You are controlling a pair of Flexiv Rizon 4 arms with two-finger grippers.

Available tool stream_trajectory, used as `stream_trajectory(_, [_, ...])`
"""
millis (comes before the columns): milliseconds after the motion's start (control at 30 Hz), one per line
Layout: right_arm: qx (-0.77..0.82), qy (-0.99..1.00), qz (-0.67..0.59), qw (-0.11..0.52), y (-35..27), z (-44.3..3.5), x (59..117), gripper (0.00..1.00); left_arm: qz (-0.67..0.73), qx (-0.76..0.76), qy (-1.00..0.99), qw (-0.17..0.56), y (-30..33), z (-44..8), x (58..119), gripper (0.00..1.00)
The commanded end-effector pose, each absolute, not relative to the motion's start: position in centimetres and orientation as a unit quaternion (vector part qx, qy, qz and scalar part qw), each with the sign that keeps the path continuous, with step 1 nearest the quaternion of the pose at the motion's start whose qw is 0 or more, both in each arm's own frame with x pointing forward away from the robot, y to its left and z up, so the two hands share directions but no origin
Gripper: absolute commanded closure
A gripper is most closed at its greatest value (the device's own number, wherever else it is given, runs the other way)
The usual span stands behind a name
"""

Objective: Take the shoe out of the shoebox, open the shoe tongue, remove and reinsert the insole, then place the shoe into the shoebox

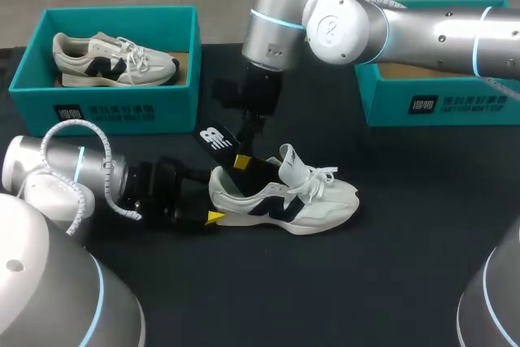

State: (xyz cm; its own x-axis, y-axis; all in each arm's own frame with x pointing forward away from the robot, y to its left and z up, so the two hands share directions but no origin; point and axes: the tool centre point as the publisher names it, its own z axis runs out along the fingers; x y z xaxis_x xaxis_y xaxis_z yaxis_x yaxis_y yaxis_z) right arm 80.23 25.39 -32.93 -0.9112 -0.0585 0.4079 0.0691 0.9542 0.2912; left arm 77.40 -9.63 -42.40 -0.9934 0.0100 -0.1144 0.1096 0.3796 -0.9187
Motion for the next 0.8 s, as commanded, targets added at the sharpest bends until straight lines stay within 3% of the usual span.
stream_trajectory(33, [-0.004, -0.968, -0.153, 0.2, 25.1, -32.4, 79.7, 1.0, -0.554, 0.036, 0.83, 0.045, -9.7, -42.6, 77.4, 1.0])
stream_trajectory(433, [0.009, -0.973, -0.143, 0.18, 25.8, -30.4, 80.2, 1.0, -0.554, 0.036, 0.83, 0.045, -9.7, -42.6, 77.4, 1.0])
stream_trajectory(800, [0.033, -0.987, -0.14, 0.071, 25.1, -20.8, 84.7, 1.0, -0.554, 0.036, 0.83, 0.045, -9.7, -42.6, 77.4, 1.0])
